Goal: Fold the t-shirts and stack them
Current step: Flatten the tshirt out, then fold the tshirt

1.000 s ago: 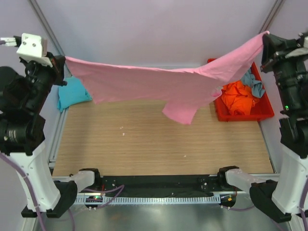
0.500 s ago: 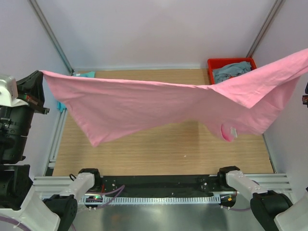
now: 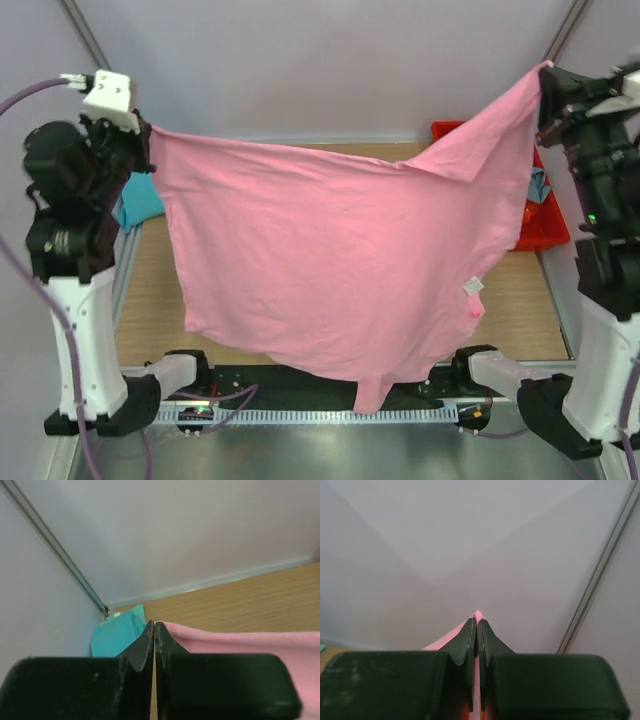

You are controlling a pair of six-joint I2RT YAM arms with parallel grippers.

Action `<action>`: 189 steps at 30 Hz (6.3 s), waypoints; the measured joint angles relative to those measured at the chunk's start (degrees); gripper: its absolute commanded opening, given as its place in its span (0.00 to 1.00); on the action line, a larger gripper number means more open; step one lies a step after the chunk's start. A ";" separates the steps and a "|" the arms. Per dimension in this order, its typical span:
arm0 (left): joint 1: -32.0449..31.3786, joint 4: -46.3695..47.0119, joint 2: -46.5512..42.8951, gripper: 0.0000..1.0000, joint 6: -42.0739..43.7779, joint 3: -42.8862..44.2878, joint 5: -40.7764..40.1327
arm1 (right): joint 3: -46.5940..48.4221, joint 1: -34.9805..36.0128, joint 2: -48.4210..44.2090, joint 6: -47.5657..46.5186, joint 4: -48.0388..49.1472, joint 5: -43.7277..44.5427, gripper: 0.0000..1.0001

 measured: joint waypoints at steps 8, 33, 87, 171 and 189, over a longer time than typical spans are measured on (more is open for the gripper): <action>0.00 9.97 15.76 0.00 0.02 -16.35 -0.26 | -13.73 0.00 15.04 -1.33 8.11 -0.68 0.01; 0.00 22.82 56.83 0.00 -1.60 -6.38 -1.77 | -11.65 1.25 58.97 -4.33 22.73 5.44 0.01; 3.74 28.48 37.38 0.00 -1.70 -38.27 1.53 | -58.14 2.01 20.98 6.91 20.87 3.50 0.01; 1.03 18.08 35.71 0.69 -7.85 -50.40 23.74 | -64.89 17.77 35.34 -6.67 22.60 5.95 0.22; 1.03 18.18 36.02 0.69 -7.72 -50.56 23.69 | -59.69 17.11 35.39 -7.98 23.21 8.81 0.04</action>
